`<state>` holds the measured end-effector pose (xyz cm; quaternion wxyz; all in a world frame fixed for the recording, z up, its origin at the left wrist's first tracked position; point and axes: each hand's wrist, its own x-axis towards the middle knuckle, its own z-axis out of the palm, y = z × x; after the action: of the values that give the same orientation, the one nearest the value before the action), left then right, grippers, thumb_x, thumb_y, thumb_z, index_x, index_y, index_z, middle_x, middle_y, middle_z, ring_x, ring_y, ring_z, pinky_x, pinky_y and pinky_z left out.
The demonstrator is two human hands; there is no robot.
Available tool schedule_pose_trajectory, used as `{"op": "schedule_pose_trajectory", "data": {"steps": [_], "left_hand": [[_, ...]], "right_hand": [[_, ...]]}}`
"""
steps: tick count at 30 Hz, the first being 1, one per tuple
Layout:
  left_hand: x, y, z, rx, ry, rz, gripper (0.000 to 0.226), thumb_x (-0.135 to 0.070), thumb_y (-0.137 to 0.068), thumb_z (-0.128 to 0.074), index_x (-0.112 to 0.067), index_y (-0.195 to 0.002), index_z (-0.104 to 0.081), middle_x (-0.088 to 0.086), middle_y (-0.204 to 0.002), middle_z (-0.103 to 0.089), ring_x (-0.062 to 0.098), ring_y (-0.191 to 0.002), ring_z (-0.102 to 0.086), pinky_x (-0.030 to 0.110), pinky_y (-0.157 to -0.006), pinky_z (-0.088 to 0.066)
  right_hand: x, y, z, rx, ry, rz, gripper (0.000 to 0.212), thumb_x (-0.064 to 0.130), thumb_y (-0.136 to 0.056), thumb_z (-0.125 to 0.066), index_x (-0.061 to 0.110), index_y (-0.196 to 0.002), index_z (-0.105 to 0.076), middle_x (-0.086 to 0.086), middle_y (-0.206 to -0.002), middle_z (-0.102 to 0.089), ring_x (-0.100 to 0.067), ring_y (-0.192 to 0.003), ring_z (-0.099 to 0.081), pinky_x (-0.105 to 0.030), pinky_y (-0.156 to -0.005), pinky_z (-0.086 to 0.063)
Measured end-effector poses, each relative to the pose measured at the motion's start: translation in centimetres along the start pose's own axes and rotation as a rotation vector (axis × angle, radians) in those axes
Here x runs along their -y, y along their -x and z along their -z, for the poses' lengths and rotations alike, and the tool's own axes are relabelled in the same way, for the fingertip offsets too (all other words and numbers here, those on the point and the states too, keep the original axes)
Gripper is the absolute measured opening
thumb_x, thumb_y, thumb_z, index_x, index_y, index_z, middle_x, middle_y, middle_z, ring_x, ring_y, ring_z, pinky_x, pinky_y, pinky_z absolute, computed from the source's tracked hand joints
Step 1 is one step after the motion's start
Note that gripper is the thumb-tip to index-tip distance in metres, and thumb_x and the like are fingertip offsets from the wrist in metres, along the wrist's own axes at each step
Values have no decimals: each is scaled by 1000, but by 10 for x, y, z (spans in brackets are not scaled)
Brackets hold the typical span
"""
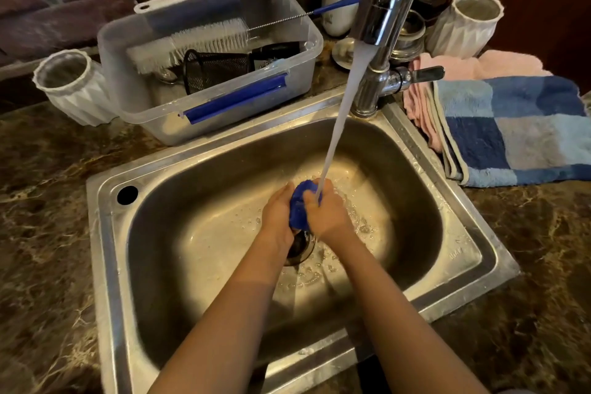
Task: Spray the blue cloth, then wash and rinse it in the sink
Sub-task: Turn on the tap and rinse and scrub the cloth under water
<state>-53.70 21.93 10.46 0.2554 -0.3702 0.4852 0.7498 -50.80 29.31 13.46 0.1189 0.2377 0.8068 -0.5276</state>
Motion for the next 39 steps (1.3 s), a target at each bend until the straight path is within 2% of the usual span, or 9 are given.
{"op": "schedule_pose_trajectory", "data": {"steps": [2, 5, 8, 15, 22, 26, 31, 34, 39], "left_hand": [[-4, -3, -3, 29, 17, 102, 26, -23, -93, -49, -5, -75, -56, 4, -49, -63, 13, -42, -60, 21, -46, -49], [-3, 3, -8, 56, -4, 30, 38, -23, -95, -45, -11, -60, -54, -3, -38, -53, 8, -35, -52, 20, -44, -42], [10, 11, -10, 99, -66, -79, 38, -24, -96, -41, -16, -65, -62, -5, -47, -57, 8, -44, -52, 21, -47, -39], [17, 20, -20, -33, -266, -221, 24, -30, -95, -46, -17, -82, -63, 6, -82, -66, 21, -77, -63, 29, -67, -50], [0, 8, -10, 40, -117, -109, 36, -48, -84, -58, -12, -85, -65, 7, -79, -69, 22, -77, -66, 37, -78, -55], [4, 12, -13, 42, -116, -58, 40, -32, -93, -49, -16, -59, -62, -3, -46, -60, 14, -51, -58, 25, -54, -45], [18, 28, -15, 47, -164, -59, 33, -24, -95, -47, -15, -67, -62, 1, -54, -60, 15, -54, -61, 22, -52, -48], [18, 28, -17, -6, -292, -168, 27, -25, -96, -43, -18, -76, -61, 11, -87, -66, 29, -89, -64, 40, -83, -51], [9, 31, -17, -18, -232, -288, 20, -32, -95, -46, -19, -84, -58, 7, -88, -64, 21, -78, -62, 33, -71, -53]], "right_hand": [[5, 16, -8, 7, 27, 6, 27, 30, -97, -39, 20, -122, -42, -2, -102, -48, -18, -81, -52, -29, -73, -45], [13, 15, -14, -131, 295, 67, 24, 43, -95, -39, 21, -103, -46, 6, -84, -45, -17, -73, -51, -25, -59, -40], [14, -4, -9, -273, 284, 80, 36, 50, -94, -36, 18, -83, -51, 3, -70, -54, -19, -69, -59, -29, -56, -45], [-12, -49, 7, -222, -109, -207, 39, 42, -97, -34, 13, -81, -55, -14, -89, -62, -29, -88, -62, -45, -86, -52], [-23, -8, 6, 36, -21, 183, 21, 32, -96, -39, 21, -111, -48, -6, -98, -59, -22, -86, -59, -38, -79, -52], [-2, 10, -11, -193, 139, 91, 27, 47, -93, -40, 22, -91, -48, 2, -82, -58, -17, -76, -59, -38, -73, -54], [9, -20, 7, -321, 185, -57, 38, 42, -97, -38, 18, -69, -47, 2, -67, -54, -19, -70, -58, -32, -65, -48], [-7, -39, 5, -282, -4, -200, 34, 35, -96, -43, 9, -77, -54, -9, -80, -60, -29, -85, -64, -41, -79, -53], [-7, -41, 16, -164, -114, -61, 31, 35, -98, -33, 12, -102, -54, -12, -92, -59, -28, -89, -59, -44, -85, -50]]}}
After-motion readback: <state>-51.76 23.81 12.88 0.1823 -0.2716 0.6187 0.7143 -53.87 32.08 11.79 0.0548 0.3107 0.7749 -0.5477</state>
